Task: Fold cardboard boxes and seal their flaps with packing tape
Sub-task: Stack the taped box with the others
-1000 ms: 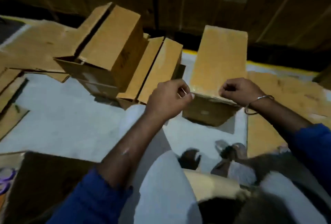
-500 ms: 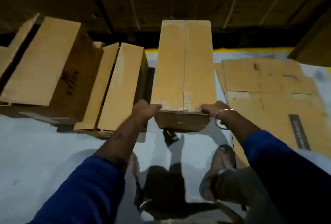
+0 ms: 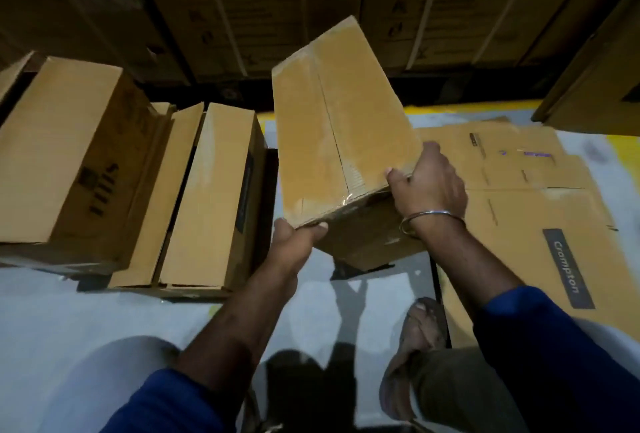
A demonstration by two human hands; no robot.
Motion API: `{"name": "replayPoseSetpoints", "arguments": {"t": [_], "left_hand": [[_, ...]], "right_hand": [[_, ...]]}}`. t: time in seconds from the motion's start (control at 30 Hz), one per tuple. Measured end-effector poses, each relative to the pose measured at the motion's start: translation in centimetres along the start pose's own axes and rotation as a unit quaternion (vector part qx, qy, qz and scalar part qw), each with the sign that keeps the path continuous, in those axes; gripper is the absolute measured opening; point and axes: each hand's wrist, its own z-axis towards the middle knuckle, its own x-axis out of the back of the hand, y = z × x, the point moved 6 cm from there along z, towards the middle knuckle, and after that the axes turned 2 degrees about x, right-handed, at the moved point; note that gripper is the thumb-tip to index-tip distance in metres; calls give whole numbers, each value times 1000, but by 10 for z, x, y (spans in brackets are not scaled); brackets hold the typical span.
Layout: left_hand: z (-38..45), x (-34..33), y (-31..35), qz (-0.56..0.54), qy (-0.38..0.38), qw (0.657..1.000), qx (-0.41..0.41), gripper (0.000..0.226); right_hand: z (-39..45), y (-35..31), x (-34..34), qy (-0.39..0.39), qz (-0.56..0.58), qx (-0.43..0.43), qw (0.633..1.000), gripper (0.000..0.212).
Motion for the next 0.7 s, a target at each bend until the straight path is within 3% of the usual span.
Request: {"name": "replayPoseSetpoints", "arguments": {"t": [0.13, 0.2, 0.37, 0.43, 0.53, 0.63, 0.7], "left_hand": [[-9, -37, -37, -121, -58, 990, 48, 47], [-8, -47, -58, -164, -62, 981, 83, 28], [2, -55, -125, -221, -64, 961, 154, 26], [0, -62, -141, -253, -82, 948, 174, 12], [11, -66, -158, -284, -76, 937, 188, 25], [24, -55, -167, -314, -33, 925, 211, 16], [31, -50, -171, -312, -15, 922, 229, 14]], "right_hand": [[-30, -39, 20, 65, -154, 137, 976, 66], [-41, -51, -2, 38, -205, 181, 961, 69], [-66, -59, -68, -65, -235, 247, 938, 62], [-80, -64, -85, -91, -218, 309, 921, 60], [-90, -73, -91, -121, -144, 378, 906, 53], [-60, -59, -61, -183, 28, 310, 933, 47], [-17, -27, -25, -126, 67, 203, 969, 51]]}}
